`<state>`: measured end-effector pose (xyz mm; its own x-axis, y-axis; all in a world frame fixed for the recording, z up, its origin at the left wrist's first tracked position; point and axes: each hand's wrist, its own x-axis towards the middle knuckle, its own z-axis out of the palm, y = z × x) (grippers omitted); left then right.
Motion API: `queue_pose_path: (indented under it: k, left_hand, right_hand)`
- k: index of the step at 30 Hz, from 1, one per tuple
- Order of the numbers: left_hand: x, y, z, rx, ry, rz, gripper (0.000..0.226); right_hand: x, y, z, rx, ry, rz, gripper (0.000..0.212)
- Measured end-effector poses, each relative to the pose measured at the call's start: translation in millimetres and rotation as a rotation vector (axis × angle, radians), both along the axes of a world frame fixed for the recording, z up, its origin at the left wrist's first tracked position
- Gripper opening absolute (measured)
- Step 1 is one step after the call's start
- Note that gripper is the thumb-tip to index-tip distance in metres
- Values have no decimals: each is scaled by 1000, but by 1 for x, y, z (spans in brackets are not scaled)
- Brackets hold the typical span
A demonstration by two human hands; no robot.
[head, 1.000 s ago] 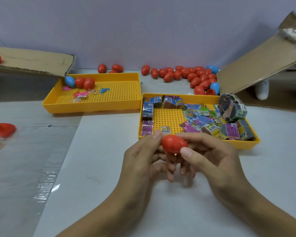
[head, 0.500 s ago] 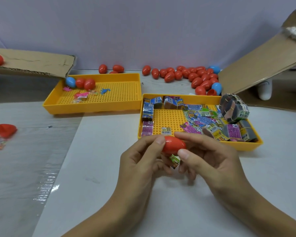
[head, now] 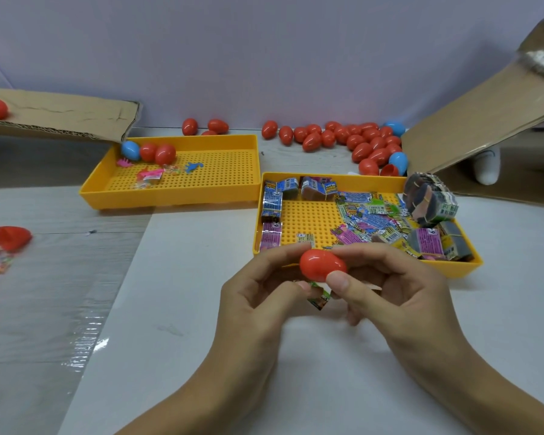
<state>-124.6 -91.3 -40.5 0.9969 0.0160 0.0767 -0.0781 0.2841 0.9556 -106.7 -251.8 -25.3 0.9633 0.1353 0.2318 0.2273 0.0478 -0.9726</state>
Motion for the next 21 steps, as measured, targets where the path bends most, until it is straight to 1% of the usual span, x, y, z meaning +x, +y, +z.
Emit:
queue_pose_path:
  k: [7,14,18,21]
  left_hand:
    - [1,1,0,-85,-10,-22,39]
    - [0,1,-1,-25,-37,72,35]
    - [-1,1,1,-54,-28,36,38]
    - [-2,1,3,-43,-26,12,43]
  right_hand:
    - [3,-2,-5,-24,-38,25,36]
    - [3,-3,-6,-66,-102,48,36]
    - [1,-3,-6,-60,-82,42,30]
    - [0,-3,-5,-52,-47,26,31]
